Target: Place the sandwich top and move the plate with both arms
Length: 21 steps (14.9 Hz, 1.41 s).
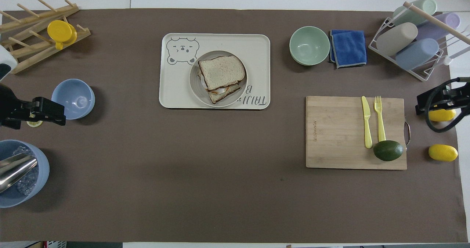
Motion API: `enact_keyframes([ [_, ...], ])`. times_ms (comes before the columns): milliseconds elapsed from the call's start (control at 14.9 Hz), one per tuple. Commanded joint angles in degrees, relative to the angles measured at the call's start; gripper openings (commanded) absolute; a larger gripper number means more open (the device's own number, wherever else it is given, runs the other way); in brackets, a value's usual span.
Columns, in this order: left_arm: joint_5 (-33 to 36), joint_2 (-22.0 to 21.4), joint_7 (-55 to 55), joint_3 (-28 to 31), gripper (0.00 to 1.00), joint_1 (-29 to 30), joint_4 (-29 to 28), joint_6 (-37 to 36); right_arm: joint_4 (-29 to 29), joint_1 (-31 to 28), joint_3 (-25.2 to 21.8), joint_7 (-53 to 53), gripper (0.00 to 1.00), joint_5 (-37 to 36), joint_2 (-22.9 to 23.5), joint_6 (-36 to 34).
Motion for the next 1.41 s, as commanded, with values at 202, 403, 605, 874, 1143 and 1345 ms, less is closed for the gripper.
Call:
enact_keyframes([
  [202, -0.9, -2.6, -2.6, 3.1, 1.00, -3.4, -3.8, 3.5, -0.1, -0.5, 0.3, -1.5, 1.00, 0.9, -0.5, 0.3],
  [403, -2.5, -0.6, -2.6, 3.2, 1.00, -3.5, 0.7, 1.1, -0.1, -0.5, 0.2, -1.5, 1.00, 0.9, -0.5, 0.3],
  [605, -3.7, -0.5, -1.8, 4.5, 1.00, -4.0, -1.7, 1.9, -0.1, -0.5, 0.3, -1.5, 1.00, 0.9, -0.5, 0.3],
  [874, -3.8, -0.5, -1.2, 4.6, 1.00, -3.9, -1.9, 2.0, -0.1, -0.5, 0.3, -1.5, 1.00, 1.2, -0.5, 0.4],
  [1143, -3.8, -0.6, -1.0, 4.5, 1.00, -3.5, -1.8, 2.1, -0.1, -0.5, 0.3, -1.4, 1.00, 1.2, -0.5, 0.4],
  [1345, -3.8, -0.6, -1.0, 4.4, 1.00, -3.5, -1.8, 2.1, -0.1, -0.5, 0.3, -1.4, 1.00, 1.4, -0.5, 0.3],
])
